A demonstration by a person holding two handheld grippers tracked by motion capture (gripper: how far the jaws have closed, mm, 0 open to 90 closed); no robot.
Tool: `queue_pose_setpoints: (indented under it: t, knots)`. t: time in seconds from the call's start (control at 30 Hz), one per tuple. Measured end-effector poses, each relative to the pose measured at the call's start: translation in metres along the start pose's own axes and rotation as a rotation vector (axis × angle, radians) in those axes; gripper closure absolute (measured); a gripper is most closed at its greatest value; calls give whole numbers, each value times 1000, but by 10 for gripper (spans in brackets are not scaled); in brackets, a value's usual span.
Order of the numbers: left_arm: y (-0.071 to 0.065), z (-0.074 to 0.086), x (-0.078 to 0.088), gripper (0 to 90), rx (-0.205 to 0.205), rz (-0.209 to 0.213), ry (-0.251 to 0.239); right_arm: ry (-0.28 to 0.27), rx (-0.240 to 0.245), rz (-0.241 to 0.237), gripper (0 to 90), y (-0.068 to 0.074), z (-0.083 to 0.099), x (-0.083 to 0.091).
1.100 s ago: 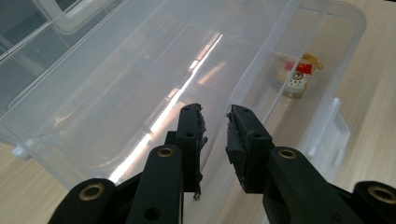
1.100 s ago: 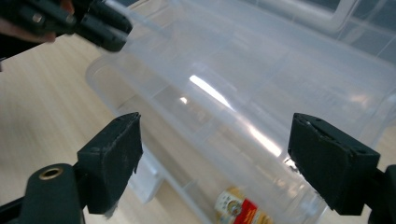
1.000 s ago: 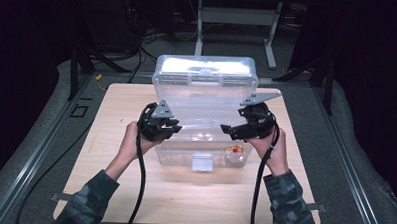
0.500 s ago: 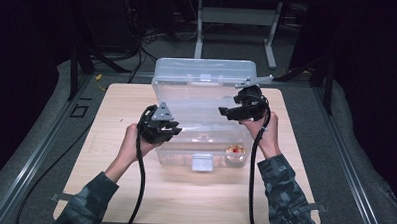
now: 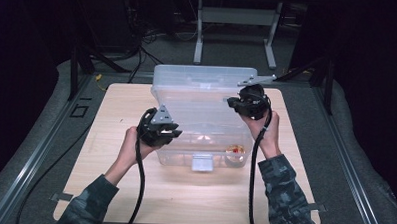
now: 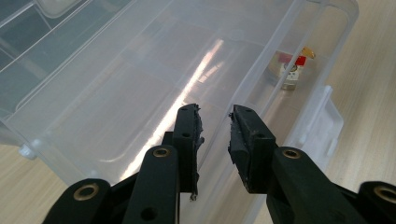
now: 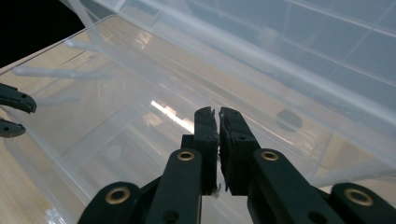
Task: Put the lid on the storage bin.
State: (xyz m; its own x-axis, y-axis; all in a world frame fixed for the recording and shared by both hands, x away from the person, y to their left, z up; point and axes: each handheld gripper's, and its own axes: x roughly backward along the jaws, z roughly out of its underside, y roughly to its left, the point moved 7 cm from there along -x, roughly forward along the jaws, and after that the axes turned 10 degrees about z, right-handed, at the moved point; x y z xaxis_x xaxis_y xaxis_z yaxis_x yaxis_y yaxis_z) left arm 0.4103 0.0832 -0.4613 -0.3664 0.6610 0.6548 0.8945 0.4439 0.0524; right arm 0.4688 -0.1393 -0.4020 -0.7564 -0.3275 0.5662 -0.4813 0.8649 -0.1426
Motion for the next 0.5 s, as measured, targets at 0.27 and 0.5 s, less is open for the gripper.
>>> queue_pose_setpoints:
  t: [0.27,0.5]
  knots:
    - [-5,5,-2,713,11,8,3,-29,-16,7,898,4,6,5]
    - [-5,8,2,566,73,14,34,-23,-11,2,897,10,16,7]
